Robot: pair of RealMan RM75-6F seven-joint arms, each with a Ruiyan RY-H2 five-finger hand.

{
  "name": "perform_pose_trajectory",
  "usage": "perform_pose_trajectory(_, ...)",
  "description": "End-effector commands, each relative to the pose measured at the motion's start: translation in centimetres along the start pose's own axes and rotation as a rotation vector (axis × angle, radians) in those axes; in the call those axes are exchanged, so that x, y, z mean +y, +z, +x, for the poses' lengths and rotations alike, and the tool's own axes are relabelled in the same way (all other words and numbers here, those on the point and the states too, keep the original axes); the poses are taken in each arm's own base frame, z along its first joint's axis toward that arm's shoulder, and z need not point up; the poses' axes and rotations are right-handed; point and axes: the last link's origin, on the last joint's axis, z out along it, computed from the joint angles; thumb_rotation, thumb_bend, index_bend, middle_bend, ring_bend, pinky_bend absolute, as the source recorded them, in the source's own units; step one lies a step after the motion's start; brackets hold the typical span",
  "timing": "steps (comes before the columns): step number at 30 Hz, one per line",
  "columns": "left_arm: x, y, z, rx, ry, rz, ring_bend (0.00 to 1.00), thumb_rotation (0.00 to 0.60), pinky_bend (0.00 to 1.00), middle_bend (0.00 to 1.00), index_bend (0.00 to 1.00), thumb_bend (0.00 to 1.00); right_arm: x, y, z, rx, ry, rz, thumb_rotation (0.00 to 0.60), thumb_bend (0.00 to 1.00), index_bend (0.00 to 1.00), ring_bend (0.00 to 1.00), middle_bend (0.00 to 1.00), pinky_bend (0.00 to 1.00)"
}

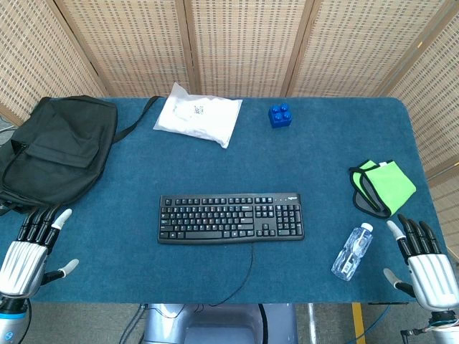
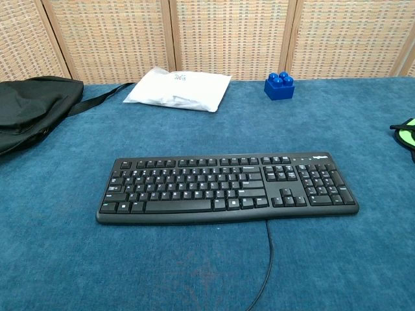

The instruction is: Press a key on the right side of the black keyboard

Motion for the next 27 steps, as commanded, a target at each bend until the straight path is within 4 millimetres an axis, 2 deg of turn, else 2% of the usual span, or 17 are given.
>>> perform_pose_trajectory(1, -0.01, -0.01, 0.01, 0.000, 0.000, 0.000, 0.00, 0.600, 0.00, 0.00, 0.00, 0.00, 0.00, -0.02, -0.02, -0.001, -0.001, 0.000, 0.600, 0.23, 0.00, 0.00, 0.00, 0.03)
perform_pose_trajectory(27, -0.10, 0.14, 0.17, 0.007, -0.009, -0.001, 0.00, 0.600, 0.00, 0.00, 0.00, 0.00, -0.15, -0.04, -0.04, -0.002, -0.001, 0.001, 0.600, 0.23, 0.00, 0.00, 0.00, 0.03)
